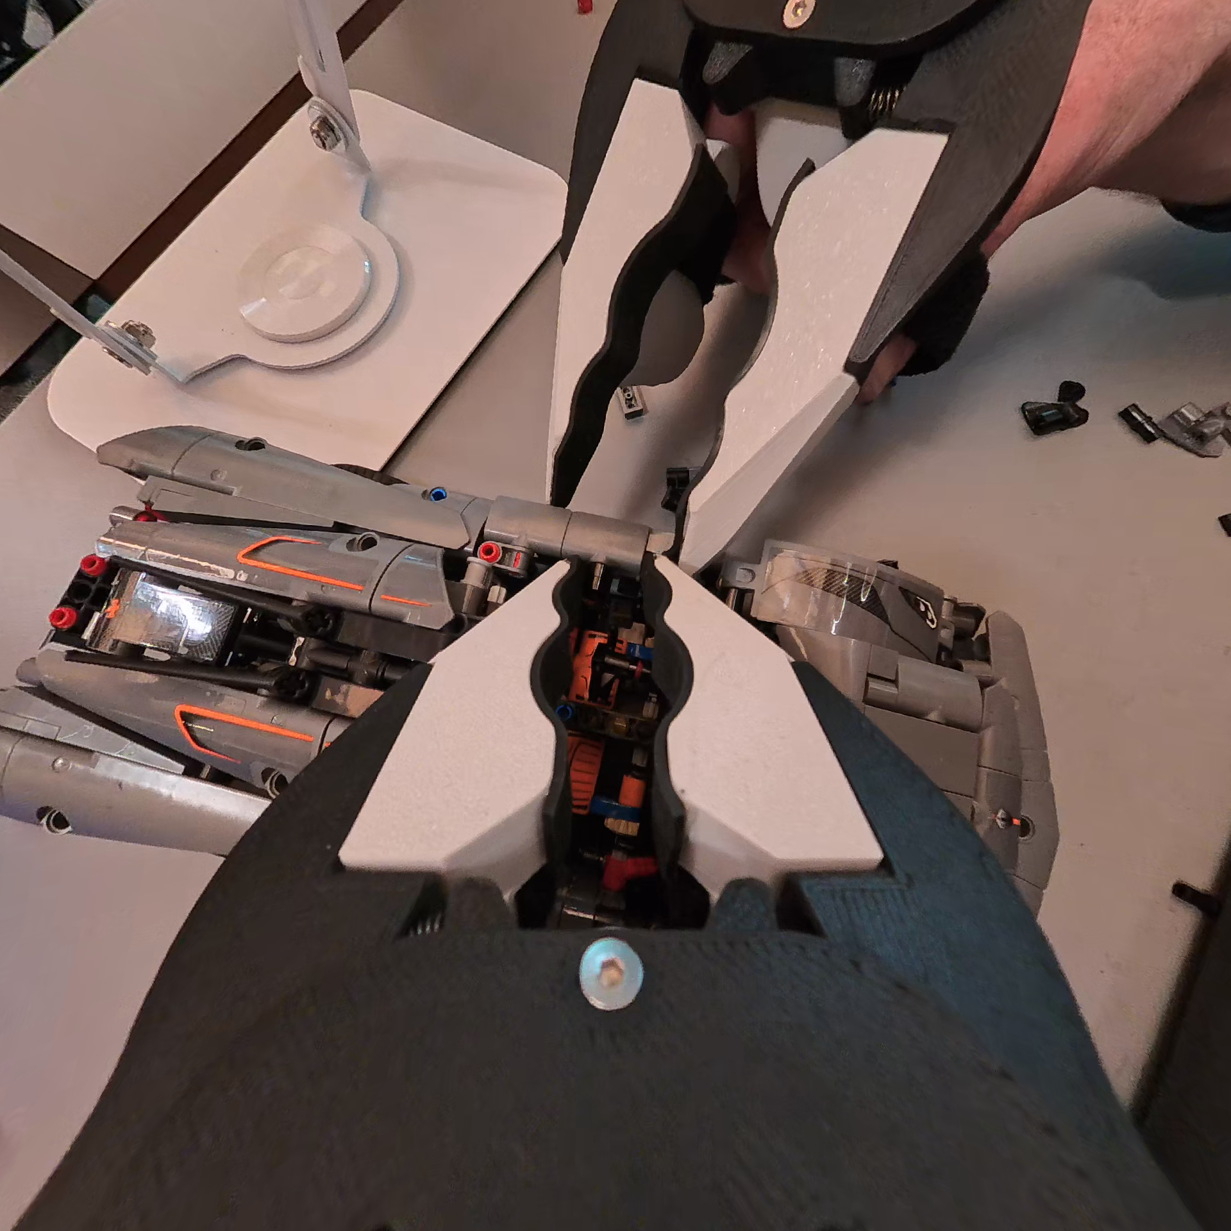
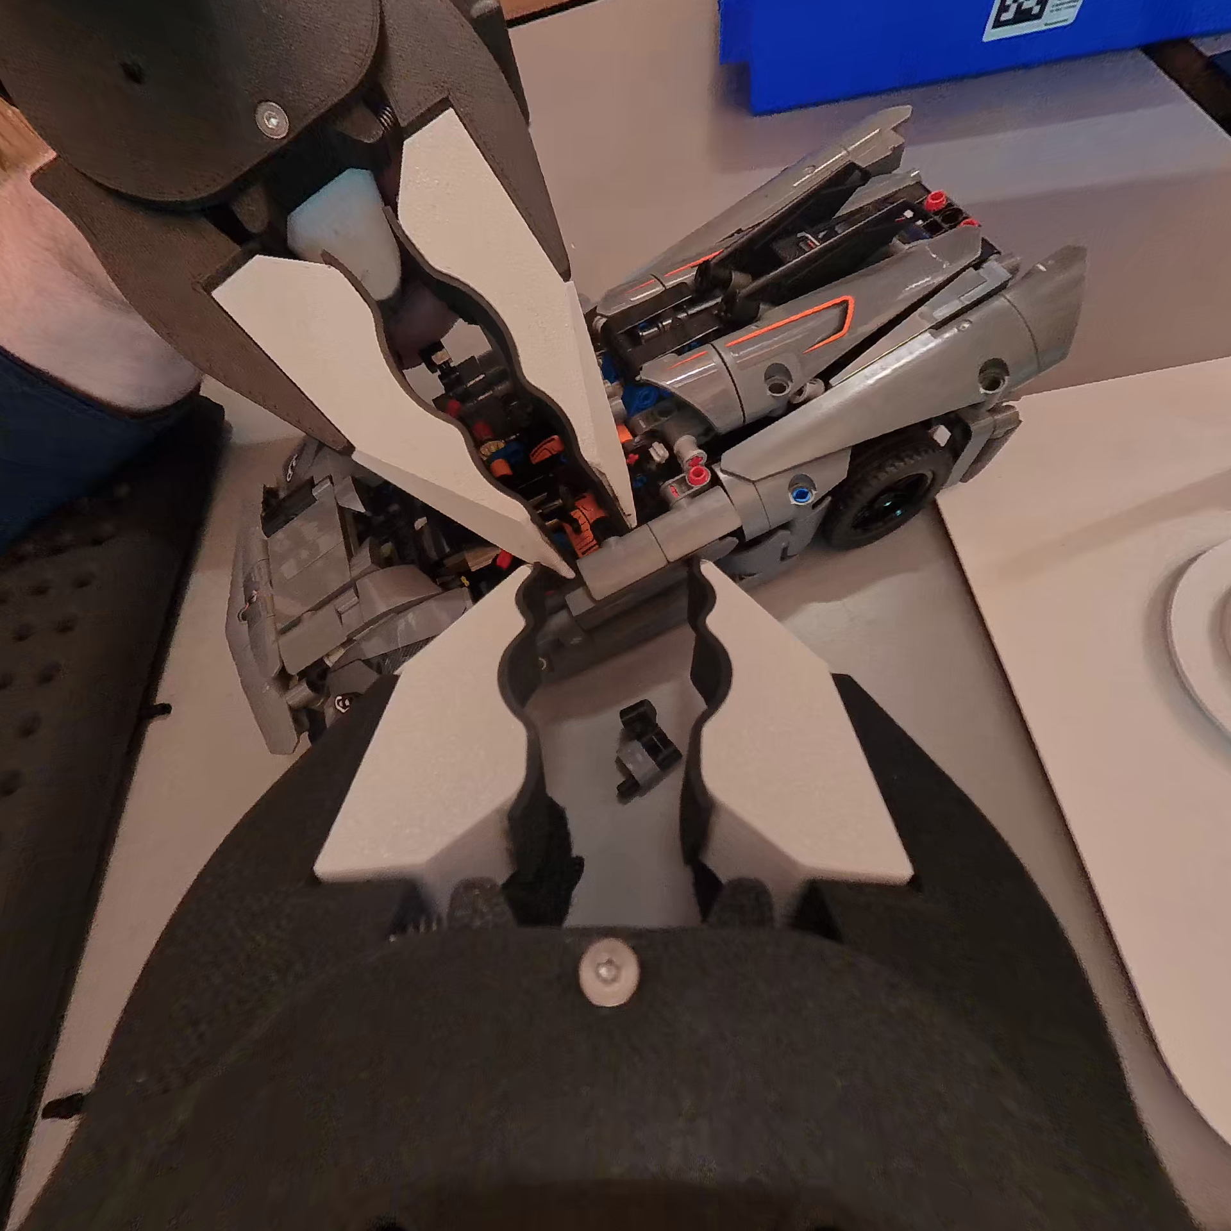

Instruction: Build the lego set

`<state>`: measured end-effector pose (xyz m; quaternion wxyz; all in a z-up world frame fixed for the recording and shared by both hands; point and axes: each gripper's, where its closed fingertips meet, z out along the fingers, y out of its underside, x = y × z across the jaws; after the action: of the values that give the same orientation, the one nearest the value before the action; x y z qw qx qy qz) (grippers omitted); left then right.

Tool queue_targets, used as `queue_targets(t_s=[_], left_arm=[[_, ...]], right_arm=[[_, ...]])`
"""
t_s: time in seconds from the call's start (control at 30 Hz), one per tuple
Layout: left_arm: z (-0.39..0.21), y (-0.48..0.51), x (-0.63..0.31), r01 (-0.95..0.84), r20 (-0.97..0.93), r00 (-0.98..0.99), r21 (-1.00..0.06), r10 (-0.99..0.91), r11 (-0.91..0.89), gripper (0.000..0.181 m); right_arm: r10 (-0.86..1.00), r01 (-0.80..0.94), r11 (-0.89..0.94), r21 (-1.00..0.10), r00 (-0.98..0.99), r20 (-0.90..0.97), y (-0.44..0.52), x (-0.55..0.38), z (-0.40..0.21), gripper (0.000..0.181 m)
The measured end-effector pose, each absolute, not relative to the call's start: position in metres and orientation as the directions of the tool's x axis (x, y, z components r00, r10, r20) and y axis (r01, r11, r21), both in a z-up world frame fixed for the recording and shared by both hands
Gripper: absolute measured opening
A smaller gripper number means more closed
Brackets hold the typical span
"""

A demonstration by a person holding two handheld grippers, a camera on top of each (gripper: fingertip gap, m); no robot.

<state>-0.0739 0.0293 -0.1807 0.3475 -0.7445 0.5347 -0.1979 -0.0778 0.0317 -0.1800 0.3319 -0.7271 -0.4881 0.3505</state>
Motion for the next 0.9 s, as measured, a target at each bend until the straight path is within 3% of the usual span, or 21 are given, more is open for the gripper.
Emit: queue_targets(t_s=[0.9], left_arm=[[-0.181,0.0296,-0.0739,-0.654,-0.069,0.352,-0.732,-0.933,-0.192,0.015]], right_arm=[[0.937,0.468,-0.317,-0.825,0.289,-0.196,0.0331,-0.0767,-0.1784,0.046]])
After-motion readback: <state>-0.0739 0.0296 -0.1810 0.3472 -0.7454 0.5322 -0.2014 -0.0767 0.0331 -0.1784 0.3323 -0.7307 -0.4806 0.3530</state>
